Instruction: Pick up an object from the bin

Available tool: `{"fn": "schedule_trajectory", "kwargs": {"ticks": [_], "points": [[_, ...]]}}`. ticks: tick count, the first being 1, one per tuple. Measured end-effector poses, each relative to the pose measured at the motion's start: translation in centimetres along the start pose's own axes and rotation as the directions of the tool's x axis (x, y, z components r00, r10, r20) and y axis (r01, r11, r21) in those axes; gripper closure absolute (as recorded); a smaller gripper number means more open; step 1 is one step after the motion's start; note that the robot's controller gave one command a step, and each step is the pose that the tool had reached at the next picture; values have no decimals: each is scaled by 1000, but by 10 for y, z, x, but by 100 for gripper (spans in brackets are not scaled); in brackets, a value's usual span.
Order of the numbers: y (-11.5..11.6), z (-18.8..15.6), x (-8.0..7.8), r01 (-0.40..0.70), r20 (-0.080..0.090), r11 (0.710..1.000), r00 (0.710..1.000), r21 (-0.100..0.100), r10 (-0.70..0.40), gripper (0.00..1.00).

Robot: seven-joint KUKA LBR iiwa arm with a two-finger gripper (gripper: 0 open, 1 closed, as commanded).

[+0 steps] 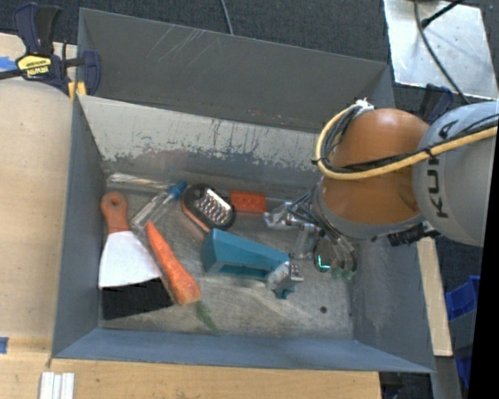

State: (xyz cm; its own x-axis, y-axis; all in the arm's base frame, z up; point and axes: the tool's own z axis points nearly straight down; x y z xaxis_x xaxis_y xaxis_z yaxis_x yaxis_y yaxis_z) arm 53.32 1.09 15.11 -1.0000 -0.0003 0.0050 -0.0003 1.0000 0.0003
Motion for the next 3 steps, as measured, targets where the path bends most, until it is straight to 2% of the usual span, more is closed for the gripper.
{"fn": "schedule_trajectory", "kwargs": {"ticks": [1, 2, 3], "points": [[0, -4, -2, 0, 8, 1000, 1000, 0, 0, 0], [9, 36, -18, 4, 17, 1000, 1000, 0, -4, 0], [20, 74, -19, 15, 1, 1000, 1000, 2, -15, 100]]}}
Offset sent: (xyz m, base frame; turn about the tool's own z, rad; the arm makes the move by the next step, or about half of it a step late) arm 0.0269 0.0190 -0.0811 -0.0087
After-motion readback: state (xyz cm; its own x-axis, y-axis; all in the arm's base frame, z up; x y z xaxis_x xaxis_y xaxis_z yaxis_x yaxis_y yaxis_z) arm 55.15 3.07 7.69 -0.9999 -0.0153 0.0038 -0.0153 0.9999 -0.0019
